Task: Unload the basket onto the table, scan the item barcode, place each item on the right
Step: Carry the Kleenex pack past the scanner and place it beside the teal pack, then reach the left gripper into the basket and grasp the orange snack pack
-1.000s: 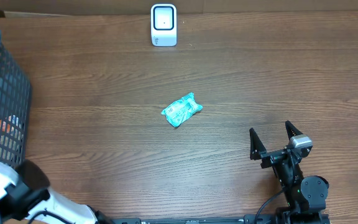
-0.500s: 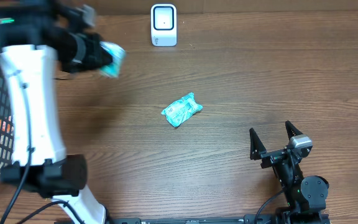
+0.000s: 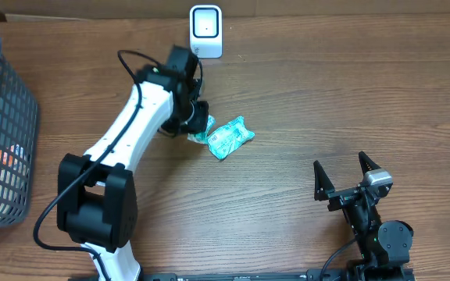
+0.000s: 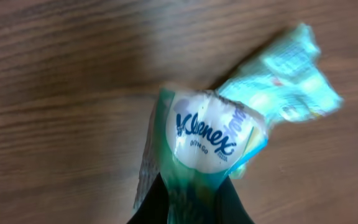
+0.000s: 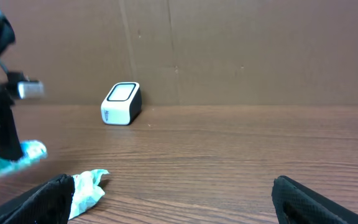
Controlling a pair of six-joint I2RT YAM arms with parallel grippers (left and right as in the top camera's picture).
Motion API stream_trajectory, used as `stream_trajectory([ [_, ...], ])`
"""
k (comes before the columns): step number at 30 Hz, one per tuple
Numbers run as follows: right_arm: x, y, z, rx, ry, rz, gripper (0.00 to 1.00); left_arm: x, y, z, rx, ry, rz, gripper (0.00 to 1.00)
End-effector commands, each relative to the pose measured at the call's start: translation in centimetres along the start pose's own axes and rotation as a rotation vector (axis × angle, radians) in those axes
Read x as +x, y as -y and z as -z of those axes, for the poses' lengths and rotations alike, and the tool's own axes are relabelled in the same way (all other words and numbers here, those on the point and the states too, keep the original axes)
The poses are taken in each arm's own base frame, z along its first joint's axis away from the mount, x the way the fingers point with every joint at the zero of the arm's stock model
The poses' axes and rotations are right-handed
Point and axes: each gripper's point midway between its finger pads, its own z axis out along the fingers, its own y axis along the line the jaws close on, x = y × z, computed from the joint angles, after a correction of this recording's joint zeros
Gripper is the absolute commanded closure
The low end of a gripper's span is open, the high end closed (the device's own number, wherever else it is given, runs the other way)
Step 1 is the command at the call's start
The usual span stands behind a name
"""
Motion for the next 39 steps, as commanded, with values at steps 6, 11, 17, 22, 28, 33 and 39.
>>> stream_trajectory([
  [6,0.3,-0.1,0.0,-0.007,0.000,-0.004,0.00,0.0,-1.5,-3.2,-0.046,0.055,0.110,0.48],
  [11,0.3,-0.1,0.0,-0.007,0.000,-0.004,0.00,-0.2,-1.5,-3.2,-0.041,0.064,0.084,0.17],
  [17,0.3,-0.1,0.0,-0.007,0.000,-0.004,0.00,-2.3,-2.4,3.5,-0.055,0.101,0.088,0.23],
  [22,0.3,-0.1,0.0,-0.007,0.000,-0.004,0.00,-4.2,-5.4,15.0,-0.112,0.242,0.177,0.18],
  [28,0.3,-0.1,0.0,-0.007,0.000,-0.004,0.00,-3.7,-10.8,27.8,-0.128,0.492,0.336,0.00],
  [33,0.3,-0.1,0.0,-0.007,0.000,-0.004,0.00,-0.4,-18.1,35.0,-0.205,0.658,0.544,0.00],
  [39,0.3,-0.1,0.0,-0.007,0.000,-0.004,0.00,5.2,-27.7,37.0,-0.309,0.682,0.877,0.00],
])
